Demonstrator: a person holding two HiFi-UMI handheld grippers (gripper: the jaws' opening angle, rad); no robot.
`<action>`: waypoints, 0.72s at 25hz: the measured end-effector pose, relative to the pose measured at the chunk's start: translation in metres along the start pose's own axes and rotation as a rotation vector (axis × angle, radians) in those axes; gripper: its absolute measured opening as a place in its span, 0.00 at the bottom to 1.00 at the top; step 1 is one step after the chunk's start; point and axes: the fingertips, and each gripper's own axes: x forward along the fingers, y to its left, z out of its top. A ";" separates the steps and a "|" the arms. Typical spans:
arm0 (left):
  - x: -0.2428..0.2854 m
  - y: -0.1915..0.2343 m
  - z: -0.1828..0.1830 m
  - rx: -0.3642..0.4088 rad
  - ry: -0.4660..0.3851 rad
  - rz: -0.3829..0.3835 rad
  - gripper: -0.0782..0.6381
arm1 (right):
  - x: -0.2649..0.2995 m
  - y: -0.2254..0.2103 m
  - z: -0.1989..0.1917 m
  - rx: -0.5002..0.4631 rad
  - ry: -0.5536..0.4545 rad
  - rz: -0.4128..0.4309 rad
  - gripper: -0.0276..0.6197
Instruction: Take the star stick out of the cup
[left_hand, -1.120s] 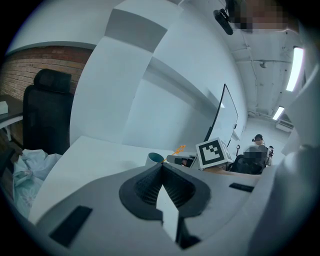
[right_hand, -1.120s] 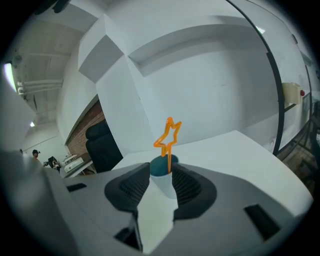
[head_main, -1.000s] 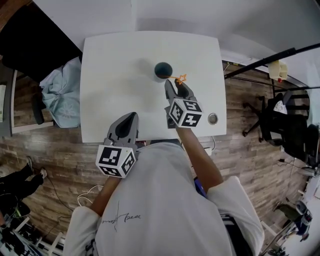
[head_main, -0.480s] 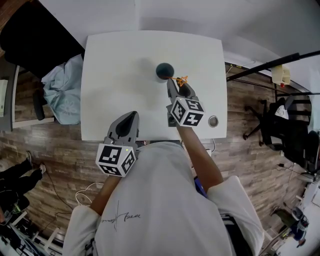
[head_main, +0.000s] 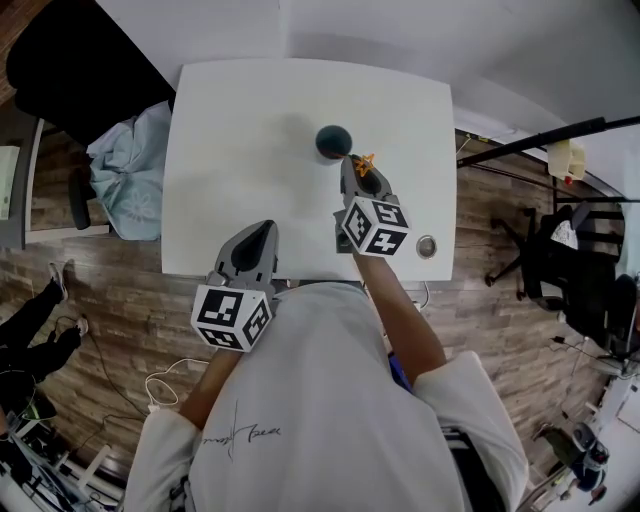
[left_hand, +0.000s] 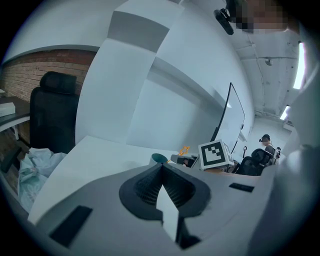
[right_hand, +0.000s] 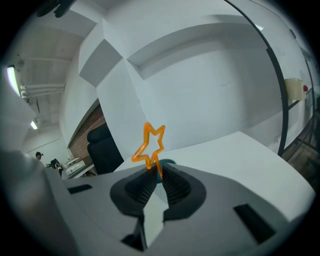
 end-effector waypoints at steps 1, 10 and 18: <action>0.000 0.001 0.001 -0.002 -0.002 0.003 0.10 | 0.000 0.000 0.000 -0.003 0.002 -0.001 0.10; 0.002 -0.003 0.005 -0.019 -0.016 -0.011 0.10 | -0.005 -0.003 0.009 -0.028 -0.002 -0.009 0.08; 0.008 -0.009 0.002 -0.028 0.002 -0.043 0.10 | -0.012 -0.002 0.020 -0.049 -0.011 0.003 0.08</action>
